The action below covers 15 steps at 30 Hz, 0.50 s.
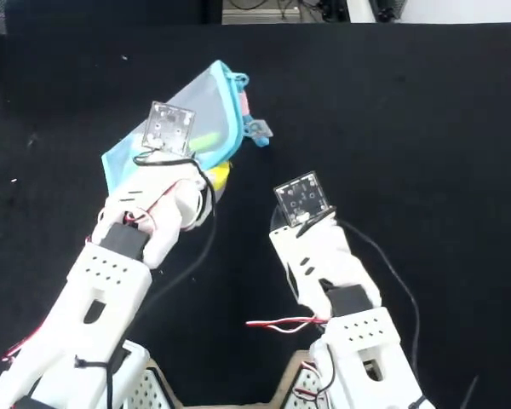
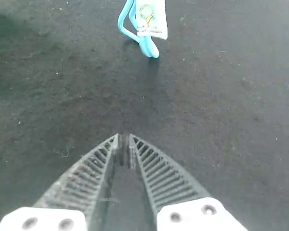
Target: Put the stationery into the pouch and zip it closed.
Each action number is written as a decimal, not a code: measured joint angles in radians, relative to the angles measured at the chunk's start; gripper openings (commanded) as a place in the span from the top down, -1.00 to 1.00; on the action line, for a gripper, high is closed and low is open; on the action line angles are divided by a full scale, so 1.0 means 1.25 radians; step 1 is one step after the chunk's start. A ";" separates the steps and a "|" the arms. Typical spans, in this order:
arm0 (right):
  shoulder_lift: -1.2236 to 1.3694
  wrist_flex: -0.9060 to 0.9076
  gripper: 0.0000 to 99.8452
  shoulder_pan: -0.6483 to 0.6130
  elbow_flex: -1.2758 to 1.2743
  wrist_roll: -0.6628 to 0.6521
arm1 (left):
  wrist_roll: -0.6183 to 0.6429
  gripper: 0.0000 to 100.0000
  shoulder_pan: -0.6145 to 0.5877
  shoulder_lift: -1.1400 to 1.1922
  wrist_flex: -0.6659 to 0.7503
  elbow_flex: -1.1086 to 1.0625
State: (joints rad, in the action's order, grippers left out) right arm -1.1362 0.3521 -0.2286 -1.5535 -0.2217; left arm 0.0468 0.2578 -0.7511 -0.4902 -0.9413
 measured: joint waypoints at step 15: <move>0.000 0.000 0.97 0.000 -0.009 0.000 | 0.007 0.44 0.002 0.042 0.049 0.006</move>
State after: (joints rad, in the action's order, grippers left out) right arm -1.1362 0.3521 -0.2286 -1.5643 -0.2217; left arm 0.0560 0.2608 -0.6989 -0.4289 -0.9337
